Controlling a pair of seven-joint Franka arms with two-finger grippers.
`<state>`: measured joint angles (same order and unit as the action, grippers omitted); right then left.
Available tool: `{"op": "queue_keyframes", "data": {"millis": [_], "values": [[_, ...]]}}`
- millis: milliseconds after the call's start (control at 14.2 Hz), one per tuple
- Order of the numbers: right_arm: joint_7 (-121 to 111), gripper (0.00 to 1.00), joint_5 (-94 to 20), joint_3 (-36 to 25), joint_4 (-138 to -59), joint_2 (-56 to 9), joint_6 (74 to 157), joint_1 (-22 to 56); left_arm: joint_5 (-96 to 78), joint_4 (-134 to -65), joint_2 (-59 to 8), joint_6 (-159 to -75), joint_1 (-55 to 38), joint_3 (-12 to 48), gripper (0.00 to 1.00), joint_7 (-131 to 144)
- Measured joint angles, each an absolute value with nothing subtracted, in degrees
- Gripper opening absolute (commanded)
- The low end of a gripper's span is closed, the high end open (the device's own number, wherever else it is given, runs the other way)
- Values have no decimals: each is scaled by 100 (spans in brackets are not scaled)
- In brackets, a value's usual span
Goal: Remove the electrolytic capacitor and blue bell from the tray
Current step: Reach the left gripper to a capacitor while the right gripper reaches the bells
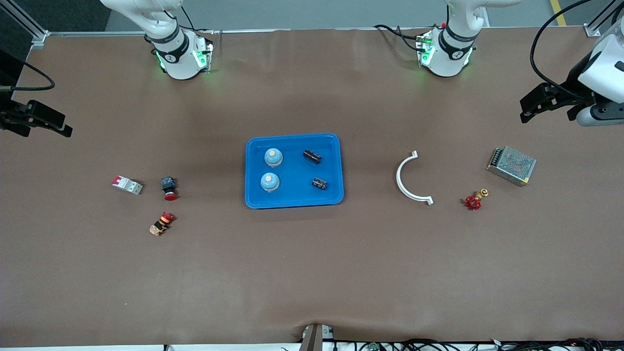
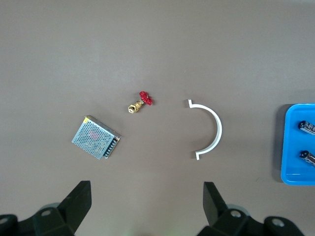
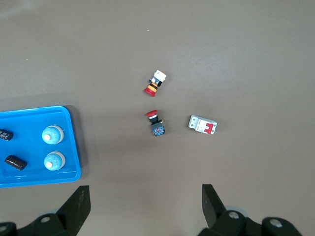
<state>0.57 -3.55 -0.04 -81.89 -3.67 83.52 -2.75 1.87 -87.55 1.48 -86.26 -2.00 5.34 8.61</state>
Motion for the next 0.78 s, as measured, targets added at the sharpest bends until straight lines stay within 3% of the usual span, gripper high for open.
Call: {"op": "queue_keyframes", "data": {"millis": [493,775], "values": [[57,100,-355,-1,-8189,-367,8372,-275,188,-8758,90,-8598,-226,544,100,861],[57,100,-355,3,-8213,-376,8380,-274,180,-8885,-274,-8533,-575,623,100,1269]]}}
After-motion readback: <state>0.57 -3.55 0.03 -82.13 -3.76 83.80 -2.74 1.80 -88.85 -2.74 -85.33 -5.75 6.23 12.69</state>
